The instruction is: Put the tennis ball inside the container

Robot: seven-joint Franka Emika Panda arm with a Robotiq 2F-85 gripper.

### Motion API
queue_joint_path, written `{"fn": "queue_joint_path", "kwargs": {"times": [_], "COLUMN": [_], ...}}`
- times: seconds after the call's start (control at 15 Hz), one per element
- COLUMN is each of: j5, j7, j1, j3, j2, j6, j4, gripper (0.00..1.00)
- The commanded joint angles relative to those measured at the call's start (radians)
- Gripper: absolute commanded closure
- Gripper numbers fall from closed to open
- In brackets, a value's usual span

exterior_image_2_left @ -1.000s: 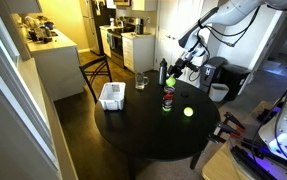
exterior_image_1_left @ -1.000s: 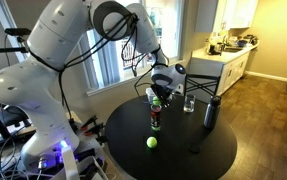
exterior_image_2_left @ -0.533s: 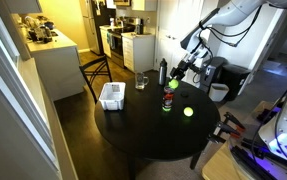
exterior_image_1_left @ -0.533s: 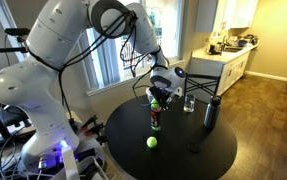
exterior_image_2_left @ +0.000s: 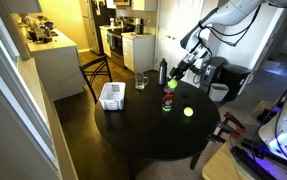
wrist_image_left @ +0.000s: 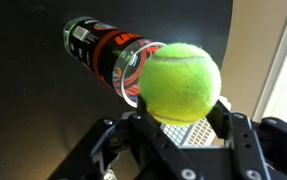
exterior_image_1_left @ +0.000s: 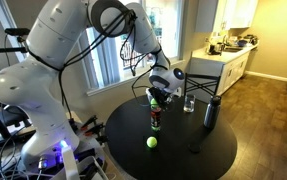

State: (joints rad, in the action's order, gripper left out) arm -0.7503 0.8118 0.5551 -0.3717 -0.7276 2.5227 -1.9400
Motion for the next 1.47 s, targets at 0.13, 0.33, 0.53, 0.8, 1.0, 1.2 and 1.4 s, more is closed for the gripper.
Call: {"fn": "queue_joint_path", "kwargs": {"times": [0.13, 0.33, 0.53, 0.8, 1.0, 1.2, 1.4], "j5": [-0.107, -0.140, -0.169, -0.199, -0.218, -0.196, -0.193], "j7": [0.097, 0.119, 0.132, 0.137, 0.137, 0.102, 0.100], "j1": [-0.073, -0.105, -0.132, -0.158, -0.178, -0.207, -0.216], "j3": [0.070, 0.099, 0.123, 0.151, 0.173, 0.203, 0.209], "j2": [0.049, 0.055, 0.066, 0.079, 0.087, 0.044, 0.042], "j6": [0.006, 0.003, -0.001, -0.003, 0.002, -0.017, -0.016], "j4": [-0.041, -0.042, -0.045, -0.044, -0.045, 0.007, 0.008], "gripper": [0.03, 0.00, 0.00, 0.00, 0.00, 0.00, 0.00]}}
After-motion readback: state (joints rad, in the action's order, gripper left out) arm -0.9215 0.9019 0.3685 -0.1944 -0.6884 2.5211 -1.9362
